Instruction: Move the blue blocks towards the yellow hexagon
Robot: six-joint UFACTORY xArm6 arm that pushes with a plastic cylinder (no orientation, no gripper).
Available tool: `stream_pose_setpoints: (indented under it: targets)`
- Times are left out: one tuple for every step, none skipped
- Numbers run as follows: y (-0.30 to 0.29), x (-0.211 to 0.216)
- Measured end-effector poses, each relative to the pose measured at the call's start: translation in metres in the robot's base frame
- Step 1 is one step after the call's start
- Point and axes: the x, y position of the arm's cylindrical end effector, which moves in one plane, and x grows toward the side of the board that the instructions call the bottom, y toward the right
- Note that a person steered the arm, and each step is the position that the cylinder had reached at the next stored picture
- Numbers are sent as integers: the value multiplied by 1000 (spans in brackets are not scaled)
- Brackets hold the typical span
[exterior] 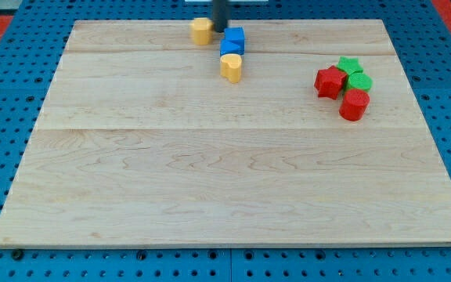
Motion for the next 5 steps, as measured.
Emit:
stream_pose_setpoints:
  targets:
    - [-75,17]
    - [-72,31]
    - [-106,23]
    - [-24,-22]
    - [40,-22]
